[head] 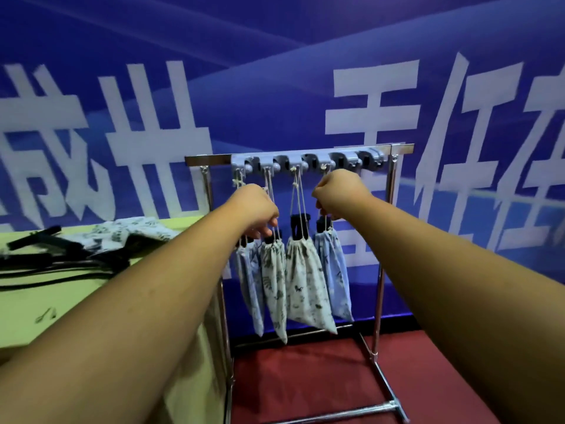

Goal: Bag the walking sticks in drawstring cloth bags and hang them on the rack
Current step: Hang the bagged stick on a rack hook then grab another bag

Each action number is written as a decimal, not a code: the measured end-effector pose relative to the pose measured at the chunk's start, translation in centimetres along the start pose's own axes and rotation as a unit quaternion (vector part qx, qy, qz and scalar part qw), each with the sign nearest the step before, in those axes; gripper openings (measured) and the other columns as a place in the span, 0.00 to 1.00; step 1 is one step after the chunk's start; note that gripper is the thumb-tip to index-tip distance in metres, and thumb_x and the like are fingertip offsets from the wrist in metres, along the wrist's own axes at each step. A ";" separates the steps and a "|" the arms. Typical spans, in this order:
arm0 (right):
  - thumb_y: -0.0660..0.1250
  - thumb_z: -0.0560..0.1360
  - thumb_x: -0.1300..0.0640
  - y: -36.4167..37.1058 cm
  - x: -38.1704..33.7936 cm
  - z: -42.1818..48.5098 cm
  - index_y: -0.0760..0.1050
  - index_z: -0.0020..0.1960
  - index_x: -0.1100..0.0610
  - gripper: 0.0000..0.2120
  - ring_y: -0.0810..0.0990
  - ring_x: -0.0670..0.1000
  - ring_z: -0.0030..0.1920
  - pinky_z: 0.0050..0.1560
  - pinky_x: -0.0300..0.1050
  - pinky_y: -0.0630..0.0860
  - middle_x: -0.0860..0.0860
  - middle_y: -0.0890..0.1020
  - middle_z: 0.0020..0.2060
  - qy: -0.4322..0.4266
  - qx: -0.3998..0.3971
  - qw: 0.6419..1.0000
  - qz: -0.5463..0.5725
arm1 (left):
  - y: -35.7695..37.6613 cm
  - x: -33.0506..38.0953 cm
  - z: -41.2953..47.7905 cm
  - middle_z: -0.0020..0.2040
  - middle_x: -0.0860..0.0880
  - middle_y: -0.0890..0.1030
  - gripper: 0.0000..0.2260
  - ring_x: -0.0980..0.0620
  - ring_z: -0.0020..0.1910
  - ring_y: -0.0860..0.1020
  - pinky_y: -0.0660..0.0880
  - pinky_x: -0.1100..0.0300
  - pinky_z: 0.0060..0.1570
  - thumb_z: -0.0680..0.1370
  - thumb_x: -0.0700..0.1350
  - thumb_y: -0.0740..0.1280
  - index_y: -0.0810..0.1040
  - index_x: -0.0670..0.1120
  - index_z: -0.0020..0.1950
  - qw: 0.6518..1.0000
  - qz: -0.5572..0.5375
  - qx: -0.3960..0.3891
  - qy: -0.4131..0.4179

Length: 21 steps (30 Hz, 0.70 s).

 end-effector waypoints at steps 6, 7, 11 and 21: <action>0.66 0.83 0.57 4.1 -6.8 -5.4 0.86 0.43 0.61 0.14 0.88 0.60 0.37 0.39 0.57 0.87 0.56 0.87 0.34 -0.052 -0.057 0.996 0.036 | -4.0 -5.5 -5.6 0.42 0.41 0.82 0.06 0.41 0.36 0.78 0.71 0.58 0.33 0.84 0.39 0.64 0.78 0.42 0.48 0.999 -0.029 0.020 -0.026; 0.66 0.83 0.57 5.0 -7.9 -6.1 0.86 0.44 0.61 0.14 0.88 0.59 0.38 0.38 0.55 0.87 0.56 0.88 0.36 -0.061 -0.070 0.995 0.043 | -4.8 -6.7 -6.1 0.41 0.42 0.84 0.08 0.42 0.35 0.80 0.73 0.58 0.33 0.85 0.41 0.65 0.79 0.42 0.48 0.999 -0.031 0.031 -0.028; 0.66 0.84 0.56 9.3 -11.7 -8.6 0.86 0.47 0.61 0.13 0.88 0.55 0.38 0.37 0.51 0.87 0.56 0.88 0.38 -0.092 -0.121 0.987 0.055 | -8.4 -11.4 -8.5 0.40 0.44 0.85 0.09 0.44 0.32 0.81 0.74 0.58 0.32 0.84 0.41 0.64 0.81 0.41 0.48 0.996 -0.027 0.059 -0.054; 0.66 0.84 0.55 20.4 -20.1 -11.5 0.84 0.53 0.54 0.08 0.88 0.52 0.41 0.38 0.47 0.85 0.51 0.87 0.42 -0.148 -0.220 0.960 0.090 | -19.4 -23.7 -12.0 0.43 0.42 0.88 0.10 0.45 0.34 0.82 0.76 0.57 0.34 0.84 0.42 0.63 0.84 0.39 0.53 0.974 -0.054 0.173 -0.139</action>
Point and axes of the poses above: each hand's wrist, its own z-axis towards the middle knuckle, its own y-axis out of the palm, x = y × z, the point moved 10 cm from there along z, towards the middle knuckle
